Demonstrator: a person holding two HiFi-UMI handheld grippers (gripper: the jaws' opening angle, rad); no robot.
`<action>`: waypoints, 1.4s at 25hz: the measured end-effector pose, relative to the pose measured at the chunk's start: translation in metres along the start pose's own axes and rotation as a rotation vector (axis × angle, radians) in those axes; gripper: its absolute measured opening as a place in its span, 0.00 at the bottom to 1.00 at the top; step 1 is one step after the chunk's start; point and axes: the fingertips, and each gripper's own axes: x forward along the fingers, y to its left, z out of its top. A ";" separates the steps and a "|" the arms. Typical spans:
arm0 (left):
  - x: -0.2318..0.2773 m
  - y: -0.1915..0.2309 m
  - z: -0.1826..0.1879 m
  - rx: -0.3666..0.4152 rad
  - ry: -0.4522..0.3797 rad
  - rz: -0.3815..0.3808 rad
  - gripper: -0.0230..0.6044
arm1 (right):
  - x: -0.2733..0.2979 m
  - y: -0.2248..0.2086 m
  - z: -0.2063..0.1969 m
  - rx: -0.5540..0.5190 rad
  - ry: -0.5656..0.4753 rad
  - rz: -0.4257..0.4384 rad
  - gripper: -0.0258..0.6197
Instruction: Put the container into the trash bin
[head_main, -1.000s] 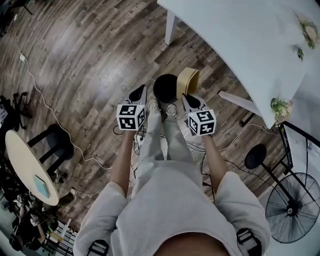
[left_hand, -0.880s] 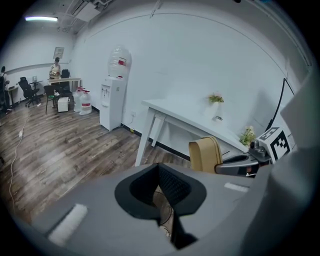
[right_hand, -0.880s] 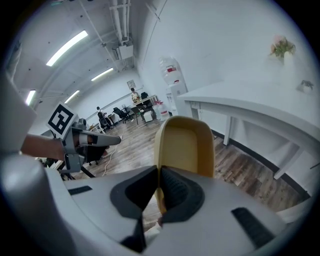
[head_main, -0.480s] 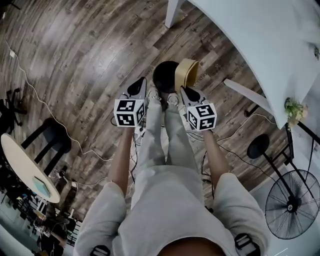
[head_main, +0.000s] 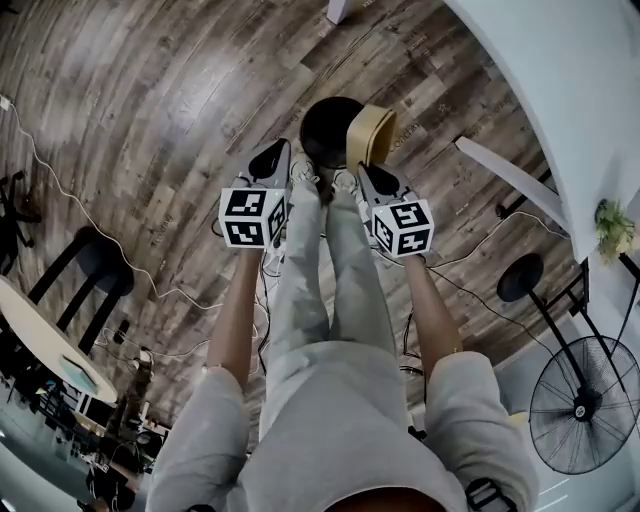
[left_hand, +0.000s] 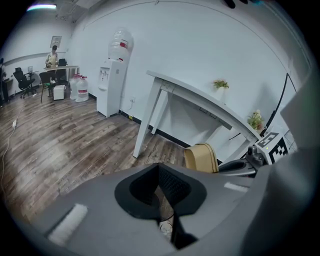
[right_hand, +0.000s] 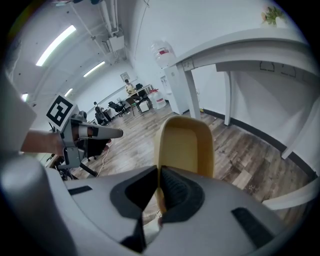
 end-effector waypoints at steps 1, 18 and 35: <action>0.004 0.001 -0.005 0.000 0.002 0.000 0.05 | 0.004 -0.001 -0.006 0.001 0.004 0.002 0.09; 0.066 0.030 -0.085 0.014 0.051 0.011 0.05 | 0.075 -0.019 -0.087 -0.005 0.055 0.053 0.09; 0.095 0.033 -0.134 -0.007 0.073 -0.022 0.05 | 0.141 -0.032 -0.142 -0.067 0.146 0.094 0.09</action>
